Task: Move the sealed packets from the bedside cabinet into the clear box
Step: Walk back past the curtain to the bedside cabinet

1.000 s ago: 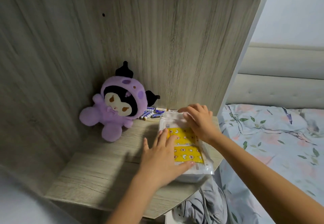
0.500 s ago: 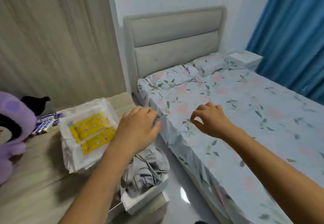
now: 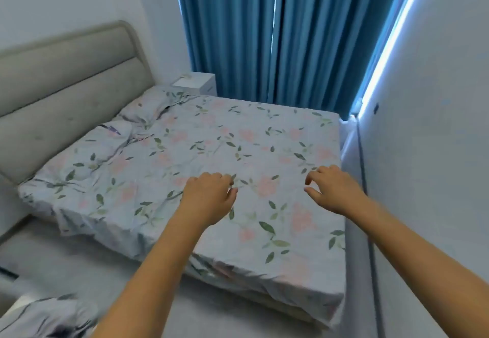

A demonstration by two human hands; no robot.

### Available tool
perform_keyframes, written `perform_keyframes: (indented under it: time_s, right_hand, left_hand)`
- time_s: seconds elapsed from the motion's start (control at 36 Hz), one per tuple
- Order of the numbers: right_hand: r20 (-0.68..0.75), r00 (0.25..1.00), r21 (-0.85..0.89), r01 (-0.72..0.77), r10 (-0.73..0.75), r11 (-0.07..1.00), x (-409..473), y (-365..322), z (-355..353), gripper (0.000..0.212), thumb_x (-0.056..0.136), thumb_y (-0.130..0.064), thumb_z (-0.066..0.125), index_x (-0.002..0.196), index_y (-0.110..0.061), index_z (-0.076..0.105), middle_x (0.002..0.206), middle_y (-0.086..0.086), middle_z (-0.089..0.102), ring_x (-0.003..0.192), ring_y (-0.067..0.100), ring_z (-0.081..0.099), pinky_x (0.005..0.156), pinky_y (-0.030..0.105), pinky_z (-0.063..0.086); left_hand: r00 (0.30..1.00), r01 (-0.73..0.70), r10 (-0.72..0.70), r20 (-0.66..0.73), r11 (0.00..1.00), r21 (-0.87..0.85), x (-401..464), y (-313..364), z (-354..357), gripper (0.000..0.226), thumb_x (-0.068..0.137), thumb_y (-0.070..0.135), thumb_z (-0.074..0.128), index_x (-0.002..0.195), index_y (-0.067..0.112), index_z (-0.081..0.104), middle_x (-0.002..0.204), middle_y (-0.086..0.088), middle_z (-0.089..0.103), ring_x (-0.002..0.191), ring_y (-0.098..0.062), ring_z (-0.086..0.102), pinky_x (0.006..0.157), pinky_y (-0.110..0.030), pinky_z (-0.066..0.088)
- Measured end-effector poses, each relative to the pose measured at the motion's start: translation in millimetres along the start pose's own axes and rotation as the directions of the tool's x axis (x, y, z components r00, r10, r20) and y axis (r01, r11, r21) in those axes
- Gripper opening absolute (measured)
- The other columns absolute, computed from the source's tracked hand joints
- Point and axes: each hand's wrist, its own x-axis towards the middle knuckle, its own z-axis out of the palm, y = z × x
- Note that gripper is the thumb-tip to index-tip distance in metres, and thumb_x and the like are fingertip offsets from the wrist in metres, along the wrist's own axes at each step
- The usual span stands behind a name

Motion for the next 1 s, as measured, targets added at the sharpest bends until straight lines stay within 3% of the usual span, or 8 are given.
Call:
perform_keyframes:
  time_s: [0.19, 0.44, 0.69, 1.0]
  right_hand:
    - [0.096, 0.966, -0.125, -0.23, 0.242, 0.965, -75.5, 155.9, 11.9, 0.038, 0.097, -0.046, 0.037, 0.126, -0.027, 0.05, 0.128, -0.001, 0.055, 0.118, 0.023, 0.048, 0.091, 0.034, 0.042]
    - [0.116, 0.866, -0.022, -0.487, 0.486, 0.873, -129.8, 267.4, 18.4, 0.042, 0.094, -0.052, 0.038, 0.13, -0.032, 0.044, 0.128, -0.006, 0.054, 0.118, 0.019, 0.045, 0.09, 0.033, 0.041]
    - [0.157, 0.791, 0.031, -0.602, 0.591, 0.798, -121.1, 343.7, 34.6, 0.04, 0.095, -0.048, 0.04, 0.13, -0.031, 0.045, 0.126, -0.006, 0.055, 0.118, 0.018, 0.045, 0.093, 0.033, 0.042]
    - [0.128, 0.841, 0.055, -0.535, 0.526, 0.843, 20.6, 480.0, 52.9, 0.038, 0.096, -0.046, 0.04, 0.131, -0.03, 0.045, 0.124, -0.006, 0.056, 0.117, 0.018, 0.047, 0.094, 0.034, 0.038]
  left_hand:
    - [0.971, -0.232, 0.235, 0.051, 0.971, -0.058, 86.7, 170.0, 15.4, 0.042, 0.1, 0.043, 0.032, 0.131, 0.021, 0.049, 0.124, 0.001, 0.061, 0.111, -0.024, 0.056, 0.089, -0.04, 0.043]
    - [0.876, -0.449, 0.463, 0.131, 0.885, -0.125, 153.3, 308.5, 27.1, 0.04, 0.1, 0.04, 0.032, 0.13, 0.02, 0.051, 0.127, -0.002, 0.059, 0.112, -0.026, 0.056, 0.092, -0.041, 0.041]
    - [0.833, -0.521, 0.527, 0.166, 0.849, -0.085, 241.8, 376.7, 44.2, 0.037, 0.099, 0.036, 0.035, 0.12, 0.017, 0.059, 0.119, -0.005, 0.062, 0.104, -0.027, 0.059, 0.09, -0.039, 0.048]
    - [0.862, -0.444, 0.464, 0.203, 0.885, -0.139, 412.7, 426.7, 75.1, 0.037, 0.099, 0.039, 0.036, 0.125, 0.019, 0.055, 0.124, -0.002, 0.06, 0.107, -0.023, 0.058, 0.091, -0.037, 0.049]
